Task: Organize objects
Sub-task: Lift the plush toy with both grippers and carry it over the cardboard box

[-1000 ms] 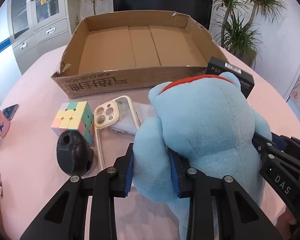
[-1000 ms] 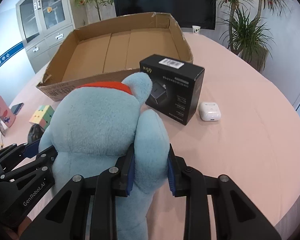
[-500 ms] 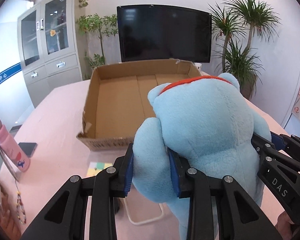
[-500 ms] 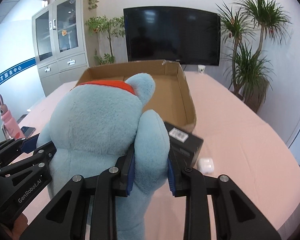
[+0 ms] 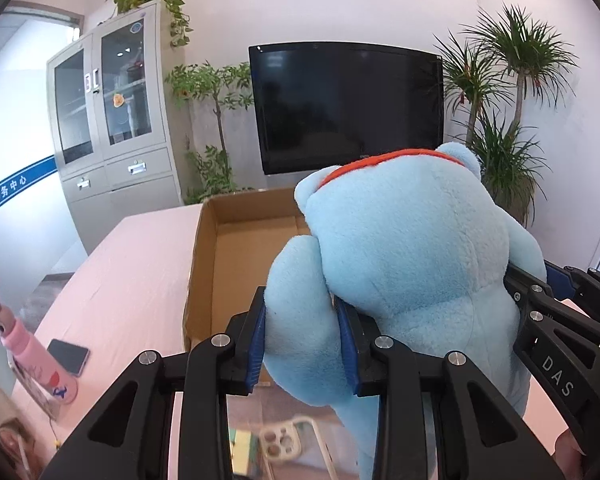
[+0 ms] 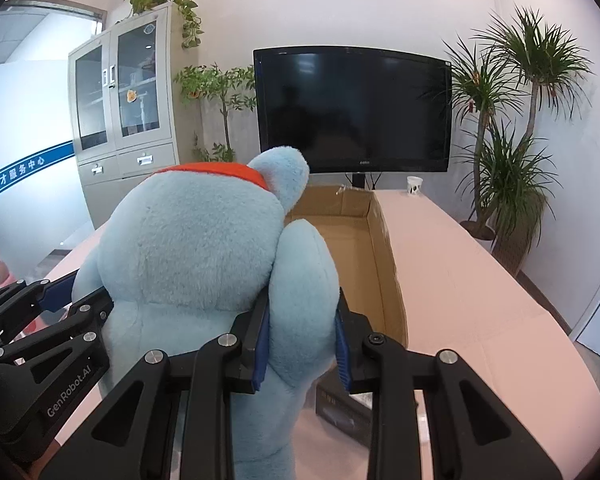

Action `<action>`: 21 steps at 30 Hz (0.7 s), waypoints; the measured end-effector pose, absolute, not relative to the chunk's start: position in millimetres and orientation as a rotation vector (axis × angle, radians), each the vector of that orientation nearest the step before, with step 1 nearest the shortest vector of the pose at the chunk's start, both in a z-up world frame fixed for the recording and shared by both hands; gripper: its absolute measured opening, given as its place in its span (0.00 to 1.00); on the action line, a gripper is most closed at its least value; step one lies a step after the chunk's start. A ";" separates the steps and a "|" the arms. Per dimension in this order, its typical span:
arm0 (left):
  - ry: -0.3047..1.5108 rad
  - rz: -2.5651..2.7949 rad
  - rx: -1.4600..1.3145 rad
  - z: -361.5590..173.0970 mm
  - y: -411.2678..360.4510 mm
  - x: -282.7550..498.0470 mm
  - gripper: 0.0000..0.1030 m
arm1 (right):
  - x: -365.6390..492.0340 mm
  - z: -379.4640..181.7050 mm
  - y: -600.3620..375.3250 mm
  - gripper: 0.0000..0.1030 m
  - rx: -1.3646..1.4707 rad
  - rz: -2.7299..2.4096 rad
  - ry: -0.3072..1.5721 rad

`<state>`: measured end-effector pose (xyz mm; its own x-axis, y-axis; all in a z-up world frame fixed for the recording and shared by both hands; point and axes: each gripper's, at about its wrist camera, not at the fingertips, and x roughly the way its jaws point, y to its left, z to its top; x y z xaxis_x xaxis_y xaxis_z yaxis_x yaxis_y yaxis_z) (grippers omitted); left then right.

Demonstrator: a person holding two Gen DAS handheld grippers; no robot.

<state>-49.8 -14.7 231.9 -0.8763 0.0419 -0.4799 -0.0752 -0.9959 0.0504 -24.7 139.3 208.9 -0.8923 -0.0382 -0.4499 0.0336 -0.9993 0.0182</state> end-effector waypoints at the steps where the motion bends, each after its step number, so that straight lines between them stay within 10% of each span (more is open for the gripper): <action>1: 0.099 2.988 -0.757 233.6 -15.5 -58.3 0.27 | -30.2 210.8 139.2 0.24 0.709 -3.024 -0.021; 21: -0.020 2.963 -0.905 193.1 -33.7 -217.1 0.27 | -152.7 188.0 136.1 0.24 0.796 -2.985 -0.021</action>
